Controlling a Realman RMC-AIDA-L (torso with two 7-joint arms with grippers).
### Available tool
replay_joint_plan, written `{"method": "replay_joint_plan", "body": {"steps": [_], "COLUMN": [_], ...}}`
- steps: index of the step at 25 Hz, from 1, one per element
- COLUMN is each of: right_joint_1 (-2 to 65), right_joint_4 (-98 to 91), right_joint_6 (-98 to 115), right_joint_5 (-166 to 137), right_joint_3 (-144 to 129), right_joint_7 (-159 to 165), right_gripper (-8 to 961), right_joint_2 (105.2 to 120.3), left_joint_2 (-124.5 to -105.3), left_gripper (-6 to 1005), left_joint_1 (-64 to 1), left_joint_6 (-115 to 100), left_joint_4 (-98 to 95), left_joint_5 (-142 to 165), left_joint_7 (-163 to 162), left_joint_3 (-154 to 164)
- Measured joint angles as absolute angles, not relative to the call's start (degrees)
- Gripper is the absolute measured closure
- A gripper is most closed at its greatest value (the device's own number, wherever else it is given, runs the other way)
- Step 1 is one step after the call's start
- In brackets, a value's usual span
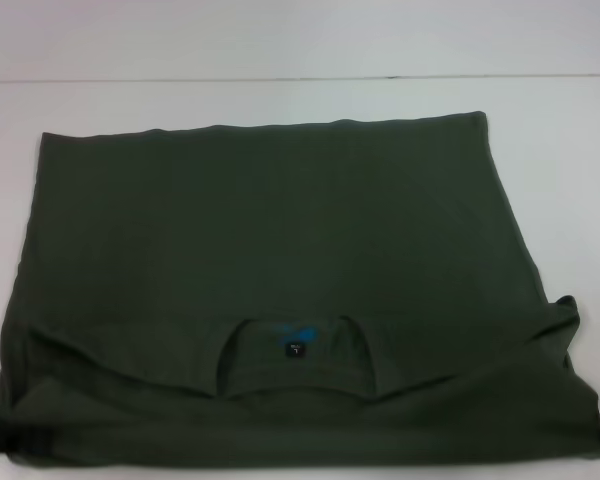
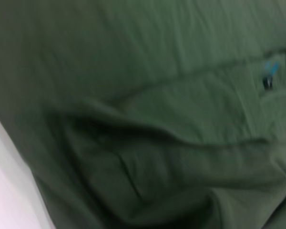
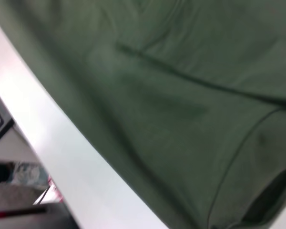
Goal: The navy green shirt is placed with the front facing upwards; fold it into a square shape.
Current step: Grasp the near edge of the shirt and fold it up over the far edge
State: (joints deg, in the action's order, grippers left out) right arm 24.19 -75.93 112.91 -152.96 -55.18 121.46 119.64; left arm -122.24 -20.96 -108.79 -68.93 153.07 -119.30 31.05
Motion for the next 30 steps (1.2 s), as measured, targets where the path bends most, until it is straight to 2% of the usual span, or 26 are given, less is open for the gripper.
{"method": "replay_joint_plan", "body": {"steps": [5,9,30], "right_joint_1": [26.59,28.09,30.74], "right_joint_4": [-78.44,-79.18,-82.72], "right_joint_6": [113.58,112.97,100.76], "right_joint_5": [-152.25,-150.9,-144.56], "right_joint_3": [-49.21,-46.6,-42.79], "right_joint_7": [117.32,115.58,114.07], "right_gripper": [938,938,938], "right_joint_2": [119.54,119.33,119.28], "left_joint_2": [-120.39,-119.67,-118.8], "left_gripper": [924,923,920], "left_joint_1": [-23.21,-24.51,-31.19], "left_joint_6": [-108.94,-108.9,-102.85], "left_joint_4": [-68.38,-68.3,-62.98], "left_joint_5": [151.35,150.45,146.19], "left_joint_7": [-118.84,-118.45,-120.68], "left_joint_3": [26.0,23.47,22.76]}}
